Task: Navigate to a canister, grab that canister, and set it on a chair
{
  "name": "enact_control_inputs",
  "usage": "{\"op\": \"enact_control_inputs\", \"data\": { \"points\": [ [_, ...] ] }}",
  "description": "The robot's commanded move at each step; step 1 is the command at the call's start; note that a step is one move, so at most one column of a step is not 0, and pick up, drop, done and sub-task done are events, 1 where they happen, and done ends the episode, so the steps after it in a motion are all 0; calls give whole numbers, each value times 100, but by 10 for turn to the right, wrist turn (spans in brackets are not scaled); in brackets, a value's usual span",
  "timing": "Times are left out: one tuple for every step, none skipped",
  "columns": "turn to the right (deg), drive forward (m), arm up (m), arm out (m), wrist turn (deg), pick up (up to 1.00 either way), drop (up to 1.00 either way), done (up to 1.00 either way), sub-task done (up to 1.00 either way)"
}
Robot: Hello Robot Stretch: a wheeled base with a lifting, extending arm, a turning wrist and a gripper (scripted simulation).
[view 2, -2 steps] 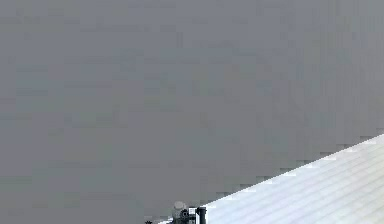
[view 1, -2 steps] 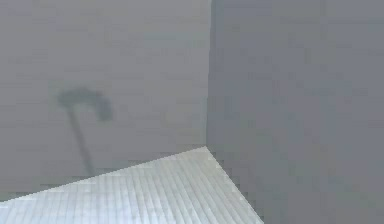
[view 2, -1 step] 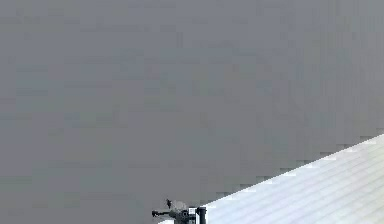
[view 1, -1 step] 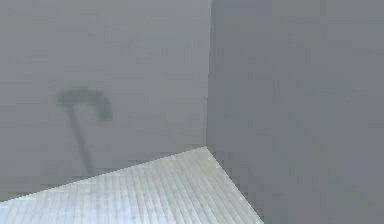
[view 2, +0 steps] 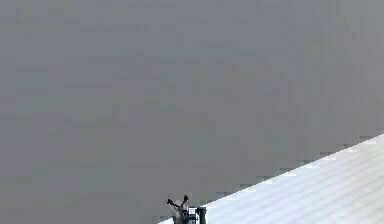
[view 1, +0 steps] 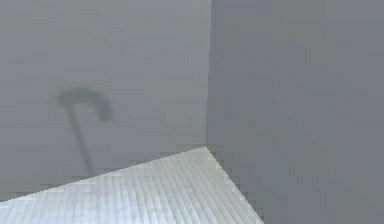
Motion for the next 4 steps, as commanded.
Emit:
{"op": "enact_control_inputs", "data": {
  "points": [
    [0,0,-30,0,0,0,0,0,0],
    [0,0,0,0,0,100,0,0,0],
    [0,0,10,0,0,0,0,0,0],
    [0,0,50,0,0,0,0,0,0]
  ]
}}
